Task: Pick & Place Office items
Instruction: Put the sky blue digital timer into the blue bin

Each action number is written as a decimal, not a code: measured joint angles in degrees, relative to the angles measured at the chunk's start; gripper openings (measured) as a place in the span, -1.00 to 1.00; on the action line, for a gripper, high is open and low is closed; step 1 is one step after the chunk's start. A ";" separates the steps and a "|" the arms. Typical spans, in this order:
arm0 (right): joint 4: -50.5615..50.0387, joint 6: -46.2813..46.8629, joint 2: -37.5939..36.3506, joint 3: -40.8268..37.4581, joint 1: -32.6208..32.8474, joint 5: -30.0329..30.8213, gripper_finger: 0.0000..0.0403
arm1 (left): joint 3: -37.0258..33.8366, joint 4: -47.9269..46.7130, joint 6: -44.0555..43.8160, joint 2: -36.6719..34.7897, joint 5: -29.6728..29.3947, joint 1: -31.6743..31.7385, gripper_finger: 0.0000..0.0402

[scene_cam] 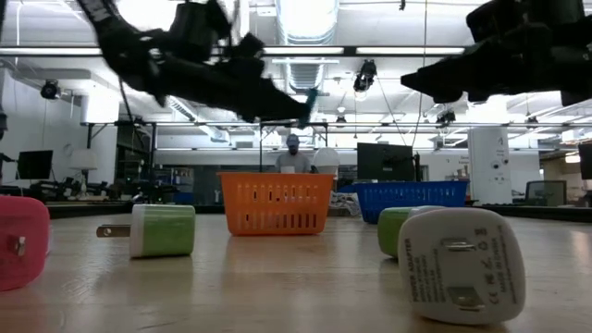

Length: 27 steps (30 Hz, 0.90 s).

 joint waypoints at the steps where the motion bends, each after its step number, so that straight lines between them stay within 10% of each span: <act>1: -0.52 0.00 -0.84 -0.34 -0.03 -0.02 0.20 | 1.58 -0.36 0.11 1.64 0.57 -0.02 -0.35; 27: -2.61 -1.11 -6.80 -2.47 0.02 4.55 0.20 | 39.10 -30.50 -0.49 26.77 5.77 -0.33 -0.35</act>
